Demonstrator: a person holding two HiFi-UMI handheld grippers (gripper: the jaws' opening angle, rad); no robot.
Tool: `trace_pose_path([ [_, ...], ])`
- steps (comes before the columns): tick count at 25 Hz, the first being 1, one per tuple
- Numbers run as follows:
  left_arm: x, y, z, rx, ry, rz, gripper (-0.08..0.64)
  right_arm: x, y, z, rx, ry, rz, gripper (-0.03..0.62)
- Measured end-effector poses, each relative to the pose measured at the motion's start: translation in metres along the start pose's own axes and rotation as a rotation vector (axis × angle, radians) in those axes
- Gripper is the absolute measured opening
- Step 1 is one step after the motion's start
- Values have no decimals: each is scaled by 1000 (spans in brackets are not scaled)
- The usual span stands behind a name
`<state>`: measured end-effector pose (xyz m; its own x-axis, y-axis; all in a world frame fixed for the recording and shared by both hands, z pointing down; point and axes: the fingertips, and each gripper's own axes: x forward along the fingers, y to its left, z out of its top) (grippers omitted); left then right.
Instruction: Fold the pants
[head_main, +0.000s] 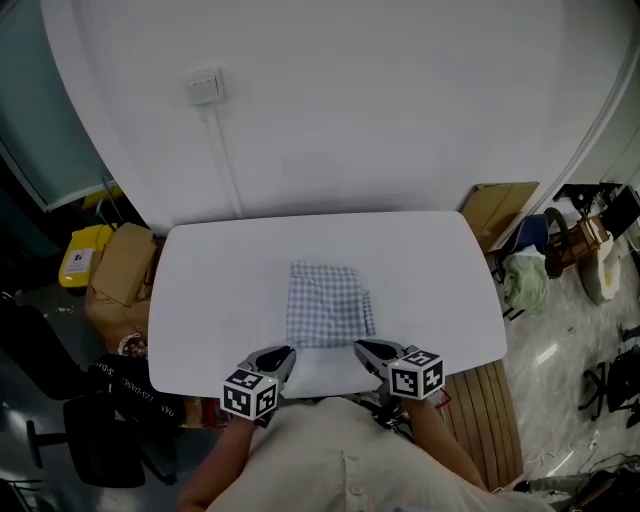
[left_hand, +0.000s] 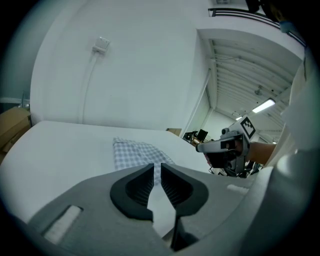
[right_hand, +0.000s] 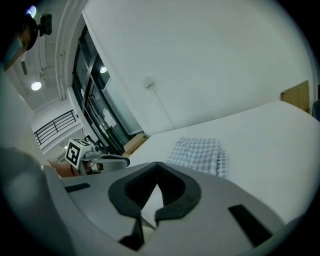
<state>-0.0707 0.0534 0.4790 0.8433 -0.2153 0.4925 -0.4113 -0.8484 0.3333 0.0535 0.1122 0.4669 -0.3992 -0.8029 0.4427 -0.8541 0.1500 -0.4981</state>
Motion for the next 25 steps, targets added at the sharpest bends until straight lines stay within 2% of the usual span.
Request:
trace_pose_path([
  [4,-3,-8,3,22,-6,-23,49,-7,6,2,15,-21,5,17],
  [7,0,-11,7,41,-8,-38,49,-6,10,3,-29,-5,1,17],
  [11,1,-11,10,28,-19,-44,50,-9,13,4,-60,0,4,17],
  [25,10,-19,2,26,15,-74,51,-13,7,2,-44,19,4,17],
])
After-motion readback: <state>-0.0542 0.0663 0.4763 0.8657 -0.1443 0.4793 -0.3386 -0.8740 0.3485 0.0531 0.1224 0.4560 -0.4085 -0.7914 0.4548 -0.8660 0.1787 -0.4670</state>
